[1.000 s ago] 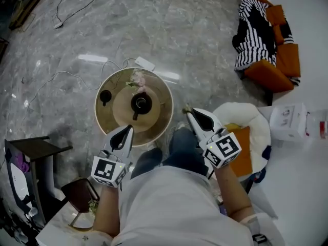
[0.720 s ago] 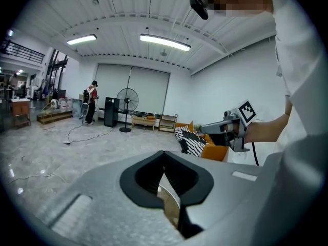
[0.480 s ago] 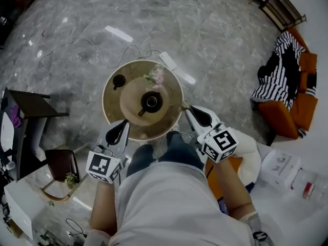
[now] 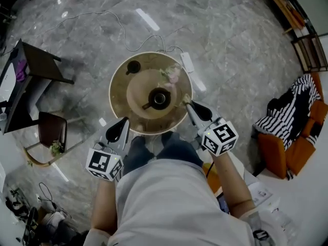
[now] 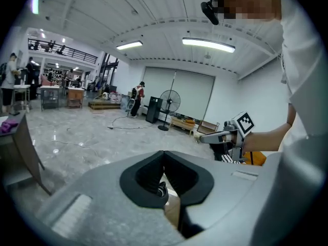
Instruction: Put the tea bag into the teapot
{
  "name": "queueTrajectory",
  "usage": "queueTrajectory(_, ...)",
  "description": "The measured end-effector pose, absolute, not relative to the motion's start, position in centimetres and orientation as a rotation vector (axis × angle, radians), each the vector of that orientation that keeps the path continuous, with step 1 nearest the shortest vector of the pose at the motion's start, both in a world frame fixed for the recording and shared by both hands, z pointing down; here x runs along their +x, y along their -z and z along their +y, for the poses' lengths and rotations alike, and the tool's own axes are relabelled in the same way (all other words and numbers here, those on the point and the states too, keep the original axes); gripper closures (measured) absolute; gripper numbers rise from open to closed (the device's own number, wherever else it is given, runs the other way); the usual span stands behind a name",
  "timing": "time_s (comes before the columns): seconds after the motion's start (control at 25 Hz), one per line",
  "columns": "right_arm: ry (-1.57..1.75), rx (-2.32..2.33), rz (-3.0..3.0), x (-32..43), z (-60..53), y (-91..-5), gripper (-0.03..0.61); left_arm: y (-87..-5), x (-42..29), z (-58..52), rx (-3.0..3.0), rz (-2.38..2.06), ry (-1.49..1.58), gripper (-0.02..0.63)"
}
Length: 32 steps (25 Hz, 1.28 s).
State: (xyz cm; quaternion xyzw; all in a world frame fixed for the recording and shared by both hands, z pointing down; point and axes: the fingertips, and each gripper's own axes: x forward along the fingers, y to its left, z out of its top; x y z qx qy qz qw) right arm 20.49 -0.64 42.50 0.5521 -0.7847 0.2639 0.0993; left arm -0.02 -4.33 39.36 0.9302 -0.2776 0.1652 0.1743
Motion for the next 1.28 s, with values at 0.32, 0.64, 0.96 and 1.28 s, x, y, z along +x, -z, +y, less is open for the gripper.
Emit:
queueTrajectory(0.32,-0.814,1.392,-2.370,18.9,-3.8,-46.5,0.552,-41.5,-2.7,-3.5,2.503,-1.018,-0.486,0.607)
queueTrajectory(0.64,-0.844,1.232,-2.347,16.9,-5.9,-51.5,0.552,-43.5,-5.0,-2.4,2.392,-1.130,-0.485,0.607)
queueTrajectory(0.96,-0.855,1.155,-2.265,15.8,-6.5,-57.2,0.552,-45.5,-6.6,-1.6,2.345,-1.142,-0.506,0.607)
queueTrajectory(1.28,-0.864,1.114,-2.186,14.6,-6.8,-62.8,0.552,-47.6,-8.3,-1.6,2.310,-1.125,-0.539,0.607)
